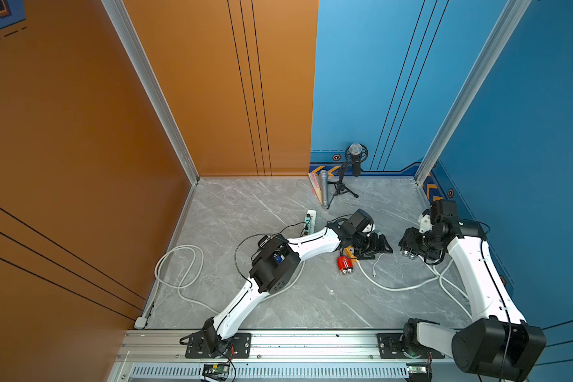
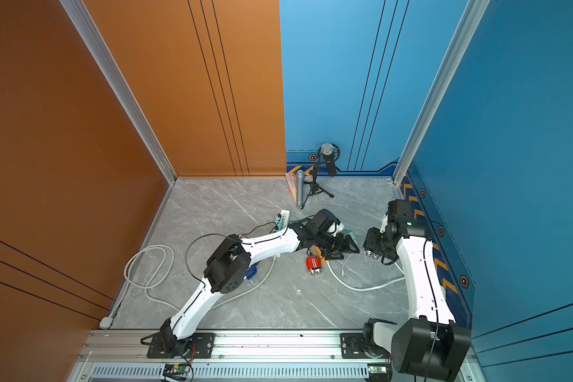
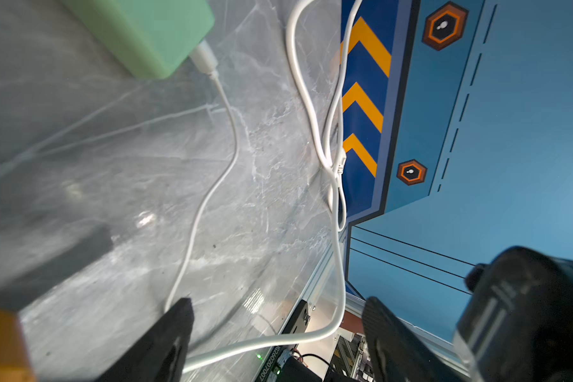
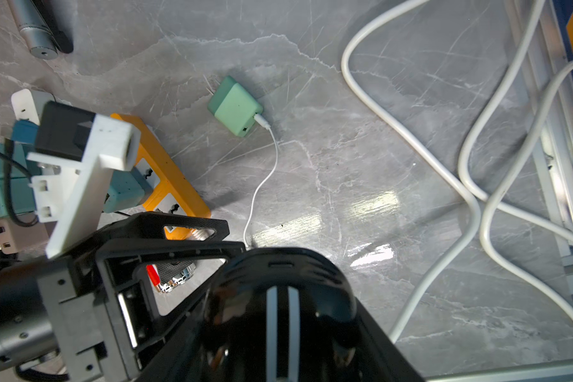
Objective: Unplug the electric shaver
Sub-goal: Place the charging cable at the center of the board.
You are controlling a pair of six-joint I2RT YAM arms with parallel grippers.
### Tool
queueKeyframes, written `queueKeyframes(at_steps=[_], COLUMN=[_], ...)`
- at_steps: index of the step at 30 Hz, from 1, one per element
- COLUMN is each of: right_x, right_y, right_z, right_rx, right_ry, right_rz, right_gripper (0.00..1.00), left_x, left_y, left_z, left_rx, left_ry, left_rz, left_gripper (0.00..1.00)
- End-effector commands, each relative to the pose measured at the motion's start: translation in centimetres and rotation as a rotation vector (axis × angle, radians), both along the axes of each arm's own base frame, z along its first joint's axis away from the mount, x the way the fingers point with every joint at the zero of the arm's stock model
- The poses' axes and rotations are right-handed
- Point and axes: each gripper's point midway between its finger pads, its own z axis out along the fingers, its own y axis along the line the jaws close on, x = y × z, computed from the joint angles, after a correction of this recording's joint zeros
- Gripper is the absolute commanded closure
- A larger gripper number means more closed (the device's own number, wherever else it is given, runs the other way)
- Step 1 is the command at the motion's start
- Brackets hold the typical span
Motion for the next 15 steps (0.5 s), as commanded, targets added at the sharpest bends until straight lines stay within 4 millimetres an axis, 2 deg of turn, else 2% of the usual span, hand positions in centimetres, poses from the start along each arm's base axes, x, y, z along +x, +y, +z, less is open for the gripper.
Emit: queueKeyframes(at_steps=[1, 6, 9, 12, 15], right_x=[2.5, 5.7, 8.3, 11.5, 15.0], right_y=[-0.4, 0.6, 2.3, 5.3, 9.4], right_z=[2.1, 5.4, 7.5, 9.4, 10.7], right_rx=[-0.032, -0.076, -0.091, -0.095, -0.107], right_ry=[-0.080, -0.155, -0.206, -0.254, -0.295], right_rz=[0.005, 0.041, 0.079, 0.130, 0.199], right_gripper=[0.63, 0.63, 0.63, 0.63, 0.63], left_x=[0.4, 2.2, 4.8, 7.2, 9.1], left_y=[0.9, 3.1, 5.2, 8.4, 12.5], left_z=[4.0, 7.6, 11.3, 14.8, 16.9], left_rx=[-0.038, -0.058, -0.098, -0.107, -0.083], left_ry=[-0.091, -0.195, -0.276, -0.373, -0.434], left_rz=[0.002, 0.044, 0.085, 0.133, 0.197], left_gripper=[0.01, 0.02, 0.02, 0.02, 0.01])
